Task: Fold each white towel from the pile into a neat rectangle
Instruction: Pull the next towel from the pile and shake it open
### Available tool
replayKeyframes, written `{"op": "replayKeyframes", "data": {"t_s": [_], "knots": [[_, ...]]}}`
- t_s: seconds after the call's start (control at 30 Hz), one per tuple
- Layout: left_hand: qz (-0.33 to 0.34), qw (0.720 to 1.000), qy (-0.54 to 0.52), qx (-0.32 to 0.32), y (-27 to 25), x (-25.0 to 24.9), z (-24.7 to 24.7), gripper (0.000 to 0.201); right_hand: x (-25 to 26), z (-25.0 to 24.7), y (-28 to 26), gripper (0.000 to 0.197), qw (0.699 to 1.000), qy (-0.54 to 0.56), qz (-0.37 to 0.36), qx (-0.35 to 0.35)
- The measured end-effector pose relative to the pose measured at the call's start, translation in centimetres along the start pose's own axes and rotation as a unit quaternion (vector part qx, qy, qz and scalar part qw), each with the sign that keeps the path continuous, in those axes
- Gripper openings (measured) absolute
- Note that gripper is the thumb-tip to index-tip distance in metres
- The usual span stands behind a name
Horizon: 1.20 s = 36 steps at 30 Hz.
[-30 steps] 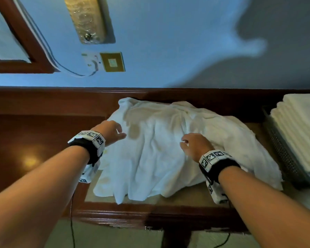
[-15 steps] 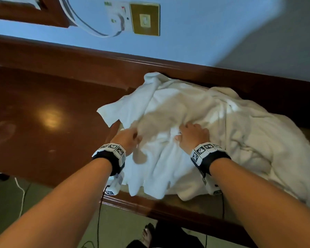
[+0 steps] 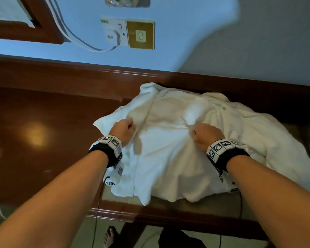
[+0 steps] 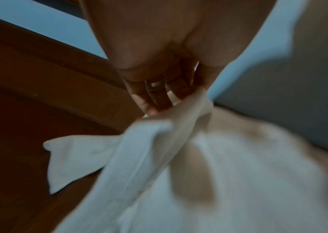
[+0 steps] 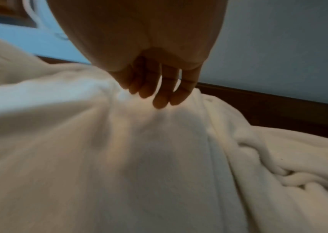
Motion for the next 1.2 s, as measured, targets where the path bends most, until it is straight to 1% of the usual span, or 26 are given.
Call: {"op": "replayKeyframes", "data": {"t_s": [0.07,0.1,0.17,0.23,0.3,0.37,0.43,0.47,0.5,0.53,0.6,0.7,0.73,0.83,0.9,0.93,0.97,1.0,1.03,1.1,1.13,1.17,1.2], "knots": [[0.048,0.997,-0.028,-0.047,0.3,-1.2,-3.7,0.032,-0.4,-1.4,-0.8,0.017,0.998,0.021,0.055,-0.035],[0.073,0.994,-0.05,-0.063,0.4,-2.0,-5.7,0.034,0.2,-2.2,-1.3,0.016,0.996,0.033,0.061,-0.054],[0.12,0.986,-0.091,-0.069,0.1,-4.1,-9.3,0.037,4.1,-3.8,-3.0,0.022,0.994,0.05,0.016,-0.092],[0.173,0.976,-0.118,-0.064,-0.7,-6.7,-12.6,0.035,9.9,-5.7,-5.4,0.033,0.986,0.091,-0.054,-0.131],[0.215,0.965,-0.14,-0.051,-1.9,-9.2,-15.4,0.029,15.4,-7.5,-8.4,0.042,0.969,0.156,-0.099,-0.163],[0.24,0.952,-0.188,-0.045,-3.4,-10.9,-18.1,0.025,19.5,-8.7,-10.9,0.056,0.952,0.215,-0.123,-0.179],[0.25,0.936,-0.242,-0.045,-5.1,-11.7,-21.1,0.023,22.2,-9.6,-13.1,0.085,0.94,0.253,-0.13,-0.186],[0.258,0.929,-0.261,-0.05,-6.0,-12.1,-22.6,0.023,23.0,-9.9,-13.9,0.094,0.94,0.256,-0.12,-0.193],[0.267,0.921,-0.278,-0.057,-7.0,-12.5,-24.2,0.024,23.3,-10.2,-14.4,0.091,0.942,0.244,-0.101,-0.206],[0.278,0.911,-0.295,-0.068,-7.8,-13.0,-25.7,0.026,23.5,-10.6,-14.8,0.077,0.946,0.221,-0.08,-0.225],[0.297,0.9,-0.302,-0.107,-8.9,-13.7,-28.9,0.031,23.3,-11.7,-15.8,0.041,0.945,0.195,-0.051,-0.259],[0.301,0.899,-0.27,-0.166,-10.0,-13.3,-33.3,0.031,21.4,-13.8,-17.9,0.006,0.921,0.264,-0.024,-0.286],[0.294,0.903,-0.257,-0.179,-9.8,-12.7,-34.5,0.029,20.6,-14.8,-18.7,0.005,0.909,0.29,-0.02,-0.299],[0.28,0.918,-0.176,-0.217,-9.4,-10.9,-37.1,0.022,18.0,-18.5,-21.2,0.017,0.878,0.341,-0.006,-0.336],[0.271,0.927,-0.153,-0.209,-8.8,-10.2,-37.4,0.02,16.7,-21.3,-23.3,0.023,0.854,0.361,0.004,-0.376],[0.268,0.93,-0.154,-0.199,-8.6,-9.9,-37.3,0.024,16.2,-22.7,-24.3,0.024,0.842,0.367,0.005,-0.394],[0.269,0.932,-0.149,-0.191,-8.5,-9.7,-37.1,0.029,15.9,-23.7,-25.1,0.023,0.838,0.365,0.005,-0.406],[0.276,0.934,-0.132,-0.185,-8.3,-9.8,-36.8,0.033,15.8,-24.7,-25.9,0.02,0.839,0.355,0.001,-0.411],[0.289,0.934,-0.109,-0.179,-8.4,-10.1,-36.5,0.035,15.8,-25.3,-26.3,0.017,0.848,0.337,-0.001,-0.41],[0.313,0.931,-0.083,-0.171,-8.8,-10.7,-35.7,0.034,15.7,-26.1,-26.9,0.008,0.876,0.262,0.005,-0.405],[0.327,0.927,-0.085,-0.165,-9.4,-10.9,-35.4,0.033,15.7,-26.4,-27.2,0.01,0.89,0.214,0.011,-0.403],[0.344,0.923,-0.085,-0.152,-10.1,-11.0,-35.1,0.034,15.5,-26.4,-27.5,0.018,0.902,0.166,0.022,-0.398],[0.363,0.92,-0.072,-0.129,-10.7,-11.2,-34.7,0.04,15.3,-26.3,-27.7,0.025,0.913,0.127,0.03,-0.386]]}}
Point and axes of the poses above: each hand's wrist, its own y-axis towards the middle knuckle, its own z-axis out of the palm, x = y × z, the point moved 9 cm from there along y, towards the middle knuckle, and after that the axes turned 8 degrees about z, right-handed, at the moved point
